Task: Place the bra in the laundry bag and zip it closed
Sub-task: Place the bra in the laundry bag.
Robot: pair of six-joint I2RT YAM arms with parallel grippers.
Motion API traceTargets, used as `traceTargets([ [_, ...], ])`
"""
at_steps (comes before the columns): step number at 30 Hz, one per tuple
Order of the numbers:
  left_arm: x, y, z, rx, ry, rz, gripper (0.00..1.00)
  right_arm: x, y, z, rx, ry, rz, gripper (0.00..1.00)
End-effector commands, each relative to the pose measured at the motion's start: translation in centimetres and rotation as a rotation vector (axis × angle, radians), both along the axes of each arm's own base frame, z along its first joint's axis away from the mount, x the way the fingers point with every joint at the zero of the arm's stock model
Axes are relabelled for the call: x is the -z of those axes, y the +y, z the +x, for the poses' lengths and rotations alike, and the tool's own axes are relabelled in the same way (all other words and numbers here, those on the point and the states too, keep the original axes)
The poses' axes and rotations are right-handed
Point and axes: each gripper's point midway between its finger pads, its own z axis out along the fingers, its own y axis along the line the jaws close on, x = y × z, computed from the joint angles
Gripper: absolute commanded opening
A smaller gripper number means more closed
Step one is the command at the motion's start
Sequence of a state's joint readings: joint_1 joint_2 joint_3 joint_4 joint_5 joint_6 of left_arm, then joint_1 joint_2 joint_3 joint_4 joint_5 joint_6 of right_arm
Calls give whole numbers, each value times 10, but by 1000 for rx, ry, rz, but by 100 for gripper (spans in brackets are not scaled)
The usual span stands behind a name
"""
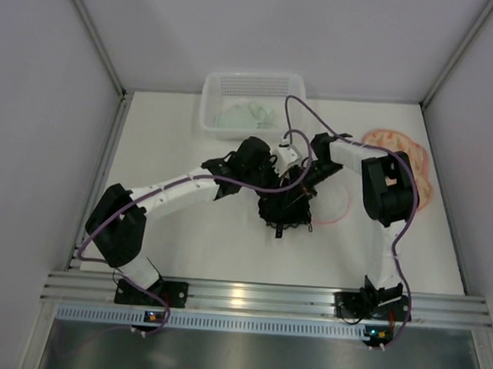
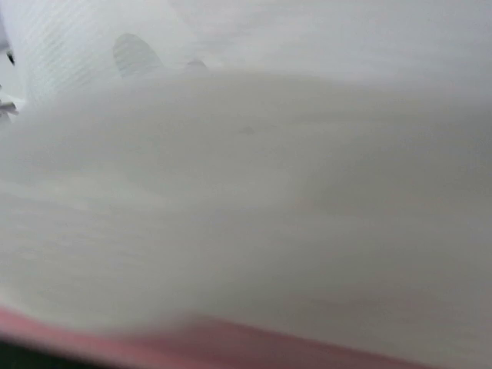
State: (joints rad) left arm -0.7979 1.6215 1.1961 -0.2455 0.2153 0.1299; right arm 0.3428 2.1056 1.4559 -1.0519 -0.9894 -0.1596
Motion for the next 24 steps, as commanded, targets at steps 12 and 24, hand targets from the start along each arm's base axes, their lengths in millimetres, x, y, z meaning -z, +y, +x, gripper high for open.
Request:
traceTargets([
  [12, -22, 3, -37, -52, 238, -201, 0, -70, 18, 108, 594, -245, 314, 0],
  [24, -17, 4, -32, -172, 569, -377, 0, -73, 53, 132, 1059, 31, 323, 0],
])
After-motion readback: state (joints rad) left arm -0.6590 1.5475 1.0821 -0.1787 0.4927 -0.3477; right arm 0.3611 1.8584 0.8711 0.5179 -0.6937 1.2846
